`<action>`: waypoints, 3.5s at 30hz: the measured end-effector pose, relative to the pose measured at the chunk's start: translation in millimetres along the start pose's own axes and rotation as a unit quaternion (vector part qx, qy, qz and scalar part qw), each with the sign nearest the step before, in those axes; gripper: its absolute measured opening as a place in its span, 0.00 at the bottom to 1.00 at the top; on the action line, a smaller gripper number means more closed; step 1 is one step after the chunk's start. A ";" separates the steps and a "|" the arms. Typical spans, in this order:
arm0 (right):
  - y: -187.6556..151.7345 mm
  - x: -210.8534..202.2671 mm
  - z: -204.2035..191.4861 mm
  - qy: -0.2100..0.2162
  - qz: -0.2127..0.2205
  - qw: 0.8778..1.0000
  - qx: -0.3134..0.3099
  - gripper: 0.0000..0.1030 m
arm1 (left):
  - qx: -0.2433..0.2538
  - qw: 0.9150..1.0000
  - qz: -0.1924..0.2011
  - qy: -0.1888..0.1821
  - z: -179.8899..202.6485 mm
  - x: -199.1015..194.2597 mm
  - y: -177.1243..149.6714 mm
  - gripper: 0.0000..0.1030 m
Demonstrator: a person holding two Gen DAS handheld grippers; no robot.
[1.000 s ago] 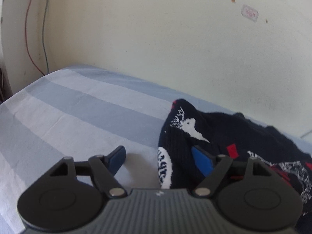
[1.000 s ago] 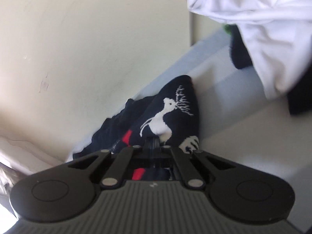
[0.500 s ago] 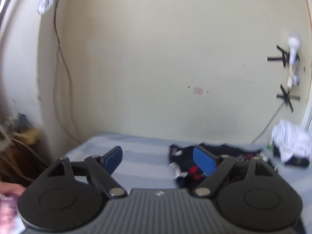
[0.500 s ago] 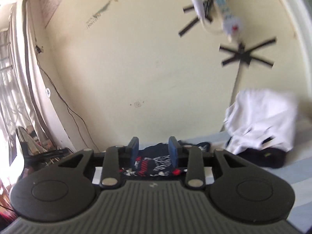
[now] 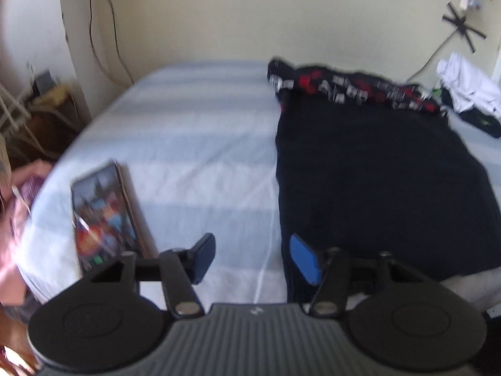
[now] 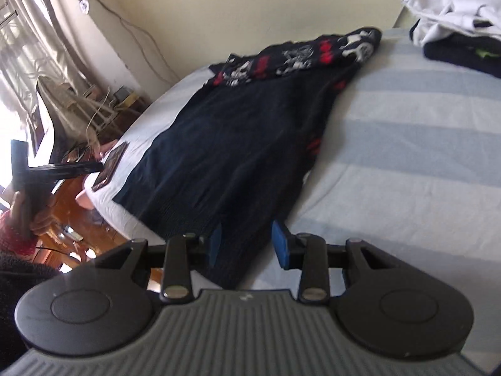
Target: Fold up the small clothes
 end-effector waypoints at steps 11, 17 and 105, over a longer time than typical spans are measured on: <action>-4.7 17.5 -17.4 0.070 -0.032 0.997 0.019 0.08 | -0.025 0.996 -0.006 -0.089 -0.8 -9.9 -2.3 0.02; 67.8 -16.7 -4.9 0.046 0.100 0.994 0.010 0.08 | -0.072 0.986 0.097 -0.118 -17.3 -33.9 98.9 0.02; 231.1 127.8 -62.4 -0.078 0.219 0.968 -0.093 0.06 | -0.020 0.995 0.098 -0.014 16.5 65.3 128.8 0.02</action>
Point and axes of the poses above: each gripper's, at about its wrist camera, not at the fingertips, and x roughly the way its jaws point, z to its right, y to its top, the point moved 5 cm from there along x, roughly the way its jaws point, and after that the axes turned 3 degrees about -z, right-handed, at the moved point
